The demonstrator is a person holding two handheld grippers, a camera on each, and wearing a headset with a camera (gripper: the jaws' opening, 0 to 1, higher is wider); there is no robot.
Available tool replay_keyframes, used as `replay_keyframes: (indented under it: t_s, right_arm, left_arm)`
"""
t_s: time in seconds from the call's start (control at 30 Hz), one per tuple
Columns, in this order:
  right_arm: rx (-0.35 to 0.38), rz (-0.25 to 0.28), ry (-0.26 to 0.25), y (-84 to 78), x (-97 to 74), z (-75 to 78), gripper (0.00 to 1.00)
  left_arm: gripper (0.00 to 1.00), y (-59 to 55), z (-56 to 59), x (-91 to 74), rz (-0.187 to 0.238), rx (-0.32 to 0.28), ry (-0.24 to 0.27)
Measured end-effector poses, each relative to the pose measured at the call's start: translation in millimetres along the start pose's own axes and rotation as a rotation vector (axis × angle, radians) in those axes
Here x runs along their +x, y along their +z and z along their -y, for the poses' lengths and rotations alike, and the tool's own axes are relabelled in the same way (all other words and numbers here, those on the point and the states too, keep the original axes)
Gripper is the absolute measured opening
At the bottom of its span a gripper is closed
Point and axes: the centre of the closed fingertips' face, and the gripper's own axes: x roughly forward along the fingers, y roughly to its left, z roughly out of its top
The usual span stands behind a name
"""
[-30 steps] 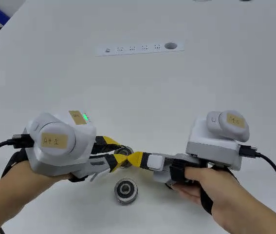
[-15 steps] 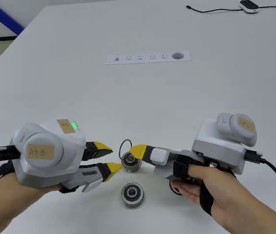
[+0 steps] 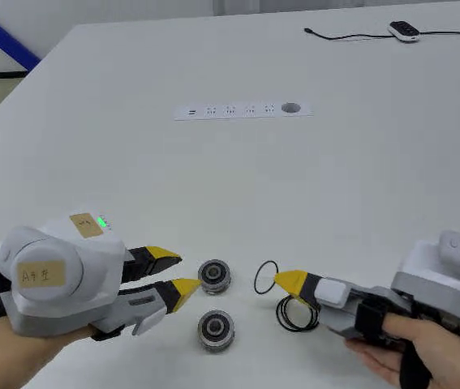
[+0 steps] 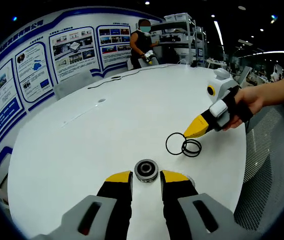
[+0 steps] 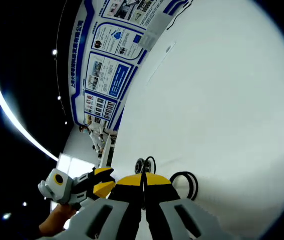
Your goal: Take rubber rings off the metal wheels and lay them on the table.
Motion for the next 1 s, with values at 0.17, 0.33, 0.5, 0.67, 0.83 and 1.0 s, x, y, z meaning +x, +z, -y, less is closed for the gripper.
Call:
replay_keyframes:
  t_s: [0.17,0.33,0.5,0.67,0.83,1.0]
  right_arm:
    - [0.025,0.006,-0.039,-5.5,-14.3,14.8,0.02]
    - [0.035,0.009,-0.073,-8.5,-19.7,22.1,0.02]
    - [0.035,0.011,-0.113,-9.8,-22.0,28.3,0.02]
    - [0.013,0.004,-0.166,-12.8,-27.7,34.1,0.02]
    - [-0.012,0.007,-0.179,-11.6,-30.1,32.0,0.07]
    - [-0.093,-0.004,-0.198,-8.9,-30.4,29.0,0.08]
  left_arm:
    - [0.23,-0.7,2.4,-1.5,0.005,0.003,-0.005]
    - [0.23,-0.2,2.1,-3.8,0.012,0.000,0.002]
    - [0.22,-2.0,3.4,-5.9,0.013,-0.004,0.006]
    - [0.22,-3.4,3.9,-8.7,0.016,-0.010,0.014]
    - [0.22,-3.6,3.9,-11.1,0.021,-0.015,0.021]
    - [0.22,-4.1,4.2,-13.3,0.026,-0.020,0.028]
